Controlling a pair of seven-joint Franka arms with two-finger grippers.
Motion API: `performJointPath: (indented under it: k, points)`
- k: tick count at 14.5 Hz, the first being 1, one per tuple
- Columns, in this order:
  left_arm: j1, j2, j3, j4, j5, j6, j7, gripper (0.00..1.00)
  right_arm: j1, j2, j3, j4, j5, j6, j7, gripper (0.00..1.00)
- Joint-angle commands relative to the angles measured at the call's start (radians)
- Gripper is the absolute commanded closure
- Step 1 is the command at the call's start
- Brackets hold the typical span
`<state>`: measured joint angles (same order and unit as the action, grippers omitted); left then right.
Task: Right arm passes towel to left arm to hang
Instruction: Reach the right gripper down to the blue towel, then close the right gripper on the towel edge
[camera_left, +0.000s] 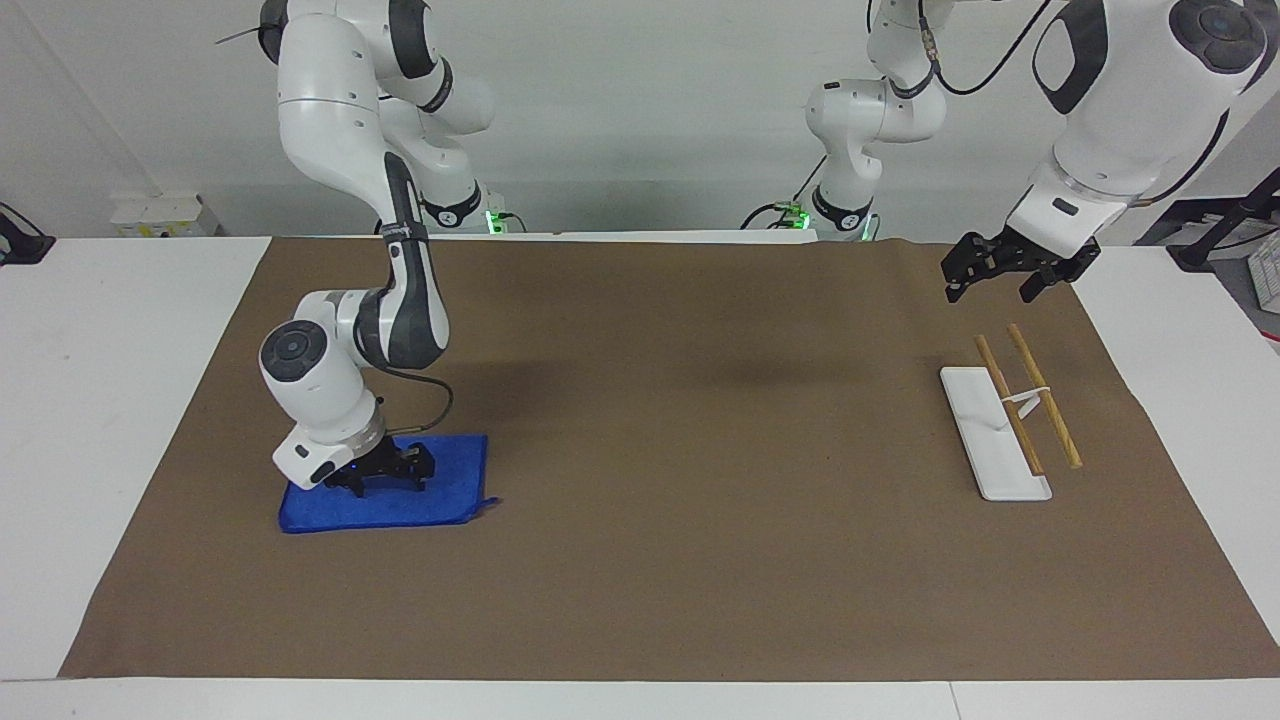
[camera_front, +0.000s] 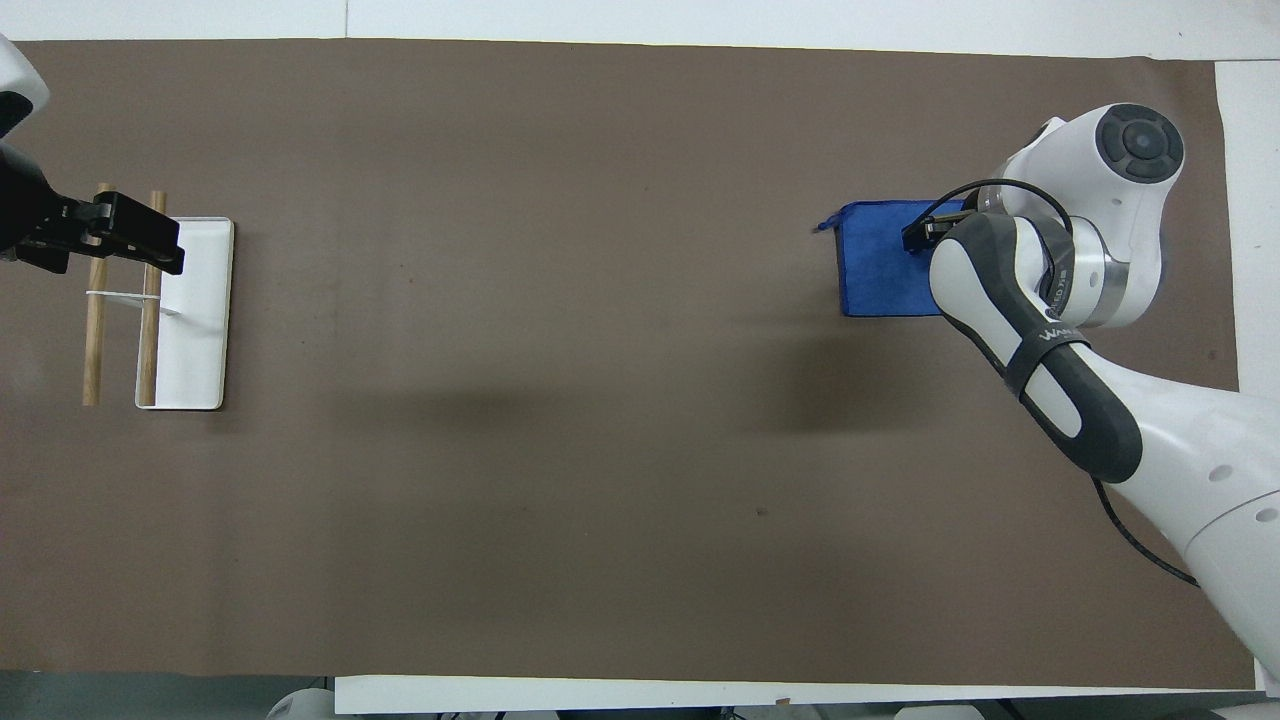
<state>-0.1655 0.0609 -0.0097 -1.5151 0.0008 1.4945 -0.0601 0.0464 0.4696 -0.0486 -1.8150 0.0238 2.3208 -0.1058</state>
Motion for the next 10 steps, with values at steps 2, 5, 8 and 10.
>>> performJointPath:
  k: [2, 5, 8, 10]
  points:
    - [-0.009, -0.029, 0.008, -0.037, 0.013, 0.015, -0.001, 0.01, -0.01, -0.019, 0.003, -0.033, 0.002, 0.026, -0.037, 0.04]
    - [-0.009, -0.029, 0.008, -0.037, 0.013, 0.012, 0.0, 0.02, -0.01, -0.02, 0.003, -0.043, 0.002, 0.028, -0.037, 0.16]
    - [-0.009, -0.029, 0.008, -0.037, 0.013, 0.015, -0.001, 0.02, -0.01, -0.02, 0.003, -0.044, 0.002, 0.025, -0.038, 0.44]
    - [-0.009, -0.029, 0.008, -0.036, 0.013, 0.015, -0.001, 0.02, -0.01, -0.022, 0.003, -0.046, 0.002, 0.019, -0.038, 0.63]
